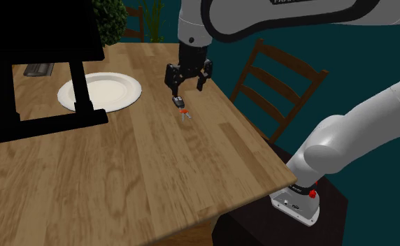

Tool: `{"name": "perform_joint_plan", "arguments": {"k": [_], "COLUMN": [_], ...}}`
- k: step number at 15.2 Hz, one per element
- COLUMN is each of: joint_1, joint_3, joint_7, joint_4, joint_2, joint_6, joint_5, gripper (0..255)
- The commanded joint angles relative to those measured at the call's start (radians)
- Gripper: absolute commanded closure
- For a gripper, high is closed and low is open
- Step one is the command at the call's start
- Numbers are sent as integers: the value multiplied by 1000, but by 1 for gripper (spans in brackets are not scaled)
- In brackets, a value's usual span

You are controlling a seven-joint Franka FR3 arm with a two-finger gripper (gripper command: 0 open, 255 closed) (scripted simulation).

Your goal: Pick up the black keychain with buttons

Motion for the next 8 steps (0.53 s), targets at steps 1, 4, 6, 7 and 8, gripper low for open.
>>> {"name": "perform_joint_plan", "arguments": {"k": [1, 4, 6, 7, 8], "joint_1": [-5, -4, -3, -3, -3], "joint_3": [24, 28, 31, 33, 35], "joint_7": [52, 54, 56, 57, 59], "joint_4": [35, 0, -23, -34, -51], "joint_2": [46, 51, 56, 59, 64], "joint_6": [10, 50, 77, 91, 113], "joint_5": [-14, -15, -15, -16, -17], "gripper": [0, 0, 0, 0, 0]}}
